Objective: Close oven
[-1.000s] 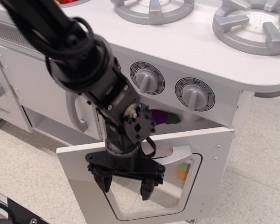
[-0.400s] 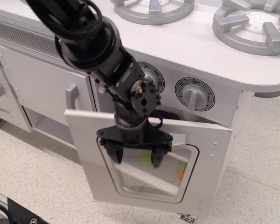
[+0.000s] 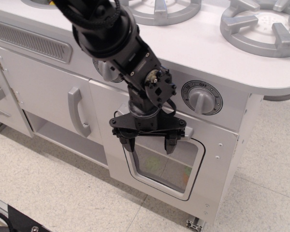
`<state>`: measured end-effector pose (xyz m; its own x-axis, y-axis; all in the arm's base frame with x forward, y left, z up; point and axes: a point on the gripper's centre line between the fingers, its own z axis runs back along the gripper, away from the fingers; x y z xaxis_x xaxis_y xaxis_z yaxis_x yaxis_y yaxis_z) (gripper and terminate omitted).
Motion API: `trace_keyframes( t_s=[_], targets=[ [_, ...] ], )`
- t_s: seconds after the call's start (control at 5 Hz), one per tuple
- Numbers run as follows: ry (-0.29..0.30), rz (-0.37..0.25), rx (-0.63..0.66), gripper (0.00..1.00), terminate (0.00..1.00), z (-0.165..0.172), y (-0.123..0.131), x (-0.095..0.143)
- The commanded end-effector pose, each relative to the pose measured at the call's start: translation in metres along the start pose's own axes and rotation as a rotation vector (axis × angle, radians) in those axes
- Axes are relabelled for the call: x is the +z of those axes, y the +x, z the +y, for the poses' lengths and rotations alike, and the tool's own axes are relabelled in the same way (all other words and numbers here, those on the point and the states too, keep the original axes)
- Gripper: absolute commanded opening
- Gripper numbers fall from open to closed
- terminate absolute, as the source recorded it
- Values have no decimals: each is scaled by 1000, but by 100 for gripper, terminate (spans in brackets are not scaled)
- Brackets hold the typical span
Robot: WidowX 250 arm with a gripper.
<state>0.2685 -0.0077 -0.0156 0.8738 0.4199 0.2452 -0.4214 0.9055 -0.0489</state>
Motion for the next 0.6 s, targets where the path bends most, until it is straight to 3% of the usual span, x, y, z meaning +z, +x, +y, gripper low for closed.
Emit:
trace_keyframes(
  t_s=[0.0,0.2,0.4],
  targets=[
    [-48,-41,-5,100,0,-1,5,32],
    [-69,-37,30,100,0,0,5,65],
    [-50,-13,19,100,0,-2,14,87]
  ],
)
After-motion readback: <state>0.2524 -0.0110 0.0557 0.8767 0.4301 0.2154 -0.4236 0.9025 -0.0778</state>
